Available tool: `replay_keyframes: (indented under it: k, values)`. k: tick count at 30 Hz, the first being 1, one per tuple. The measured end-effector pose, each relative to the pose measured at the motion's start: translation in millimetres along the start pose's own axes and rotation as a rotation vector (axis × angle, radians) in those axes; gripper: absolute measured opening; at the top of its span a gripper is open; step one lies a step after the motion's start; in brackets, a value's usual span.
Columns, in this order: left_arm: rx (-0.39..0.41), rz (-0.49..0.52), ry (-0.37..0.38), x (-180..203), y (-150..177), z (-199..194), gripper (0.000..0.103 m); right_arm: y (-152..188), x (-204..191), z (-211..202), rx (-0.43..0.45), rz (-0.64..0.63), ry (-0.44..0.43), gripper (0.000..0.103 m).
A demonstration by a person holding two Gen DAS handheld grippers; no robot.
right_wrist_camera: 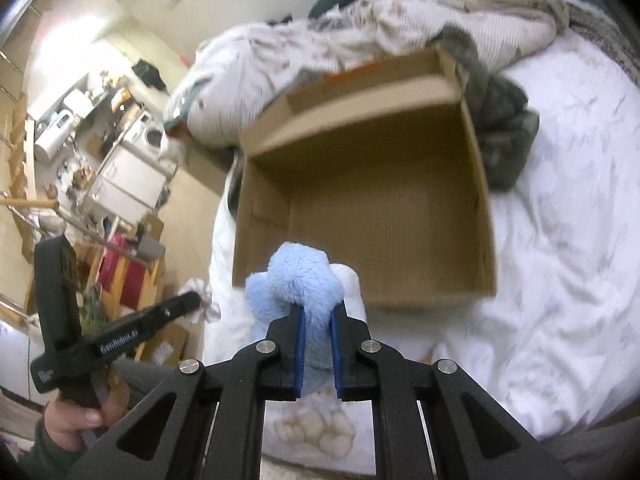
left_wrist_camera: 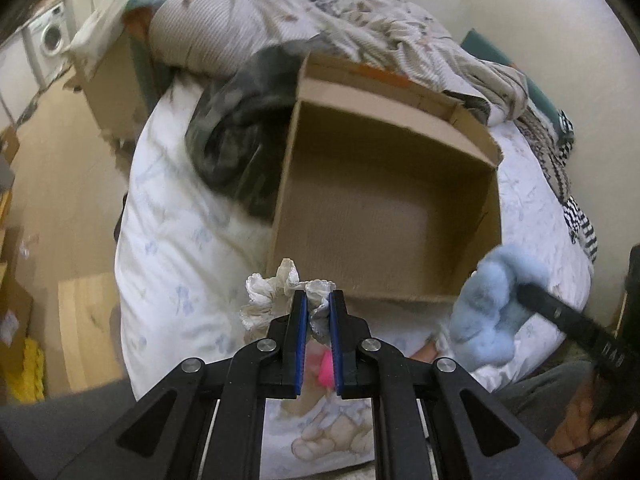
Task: Organize soft objects
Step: 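Carry both items into the cardboard box and open both tools to release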
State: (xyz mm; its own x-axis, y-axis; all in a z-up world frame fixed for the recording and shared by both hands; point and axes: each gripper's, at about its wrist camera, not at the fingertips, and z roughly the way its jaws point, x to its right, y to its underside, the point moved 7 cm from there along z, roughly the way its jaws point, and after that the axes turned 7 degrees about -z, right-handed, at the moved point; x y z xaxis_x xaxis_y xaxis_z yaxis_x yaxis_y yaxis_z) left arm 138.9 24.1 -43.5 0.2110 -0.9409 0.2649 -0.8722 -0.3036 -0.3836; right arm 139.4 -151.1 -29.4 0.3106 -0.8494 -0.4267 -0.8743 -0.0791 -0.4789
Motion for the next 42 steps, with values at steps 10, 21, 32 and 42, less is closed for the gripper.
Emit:
replay_keyframes:
  k: [10, 21, 32, 42]
  values:
    - [0.033, 0.119, -0.049, 36.7, -42.1, 26.8, 0.01, -49.0, 28.9, 7.8, 0.075, -0.033, 0.062, 0.013]
    - [-0.013, 0.153, -0.052, 45.1, -46.7, 91.2, 0.01, -41.5, 64.4, 61.1, 0.012, 0.035, 0.078, 0.013]
    - [-0.055, 0.107, -0.043, 38.7, -43.2, 119.3, 0.01, -33.1, 68.5, 97.8, -0.085, -0.003, 0.125, 0.013]
    - [-0.056, 0.127, -0.064, 42.7, -39.0, 119.7, 0.034, -26.7, 72.4, 110.0, -0.139, -0.005, 0.136, 0.013]
